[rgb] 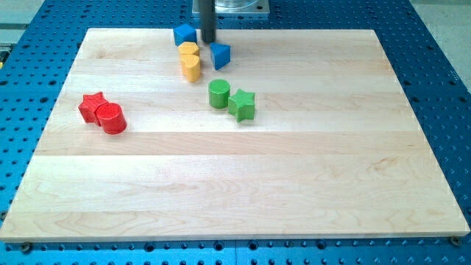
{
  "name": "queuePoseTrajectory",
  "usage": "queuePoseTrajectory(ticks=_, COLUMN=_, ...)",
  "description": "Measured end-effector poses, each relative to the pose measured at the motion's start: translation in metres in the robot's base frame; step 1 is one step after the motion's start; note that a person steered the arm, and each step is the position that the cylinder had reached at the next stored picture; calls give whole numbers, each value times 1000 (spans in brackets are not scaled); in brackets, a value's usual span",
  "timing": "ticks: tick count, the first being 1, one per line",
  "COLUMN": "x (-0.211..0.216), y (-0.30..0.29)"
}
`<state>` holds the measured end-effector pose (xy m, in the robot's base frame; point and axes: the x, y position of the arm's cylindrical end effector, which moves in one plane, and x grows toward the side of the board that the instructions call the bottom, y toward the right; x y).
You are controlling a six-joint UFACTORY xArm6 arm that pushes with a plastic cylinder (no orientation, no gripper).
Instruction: Move the cube left to the hexagon
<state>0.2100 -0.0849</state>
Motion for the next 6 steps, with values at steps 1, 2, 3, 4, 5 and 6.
queuePoseTrajectory(ticks=1, x=11, y=-97)
queuePoseTrajectory(ticks=2, x=11, y=-34)
queuePoseTrajectory(ticks=3, x=34, y=-22)
queuePoseTrajectory(ticks=4, x=36, y=-71)
queuePoseTrajectory(ticks=5, x=42, y=-103)
queuePoseTrajectory(ticks=6, x=30, y=-106)
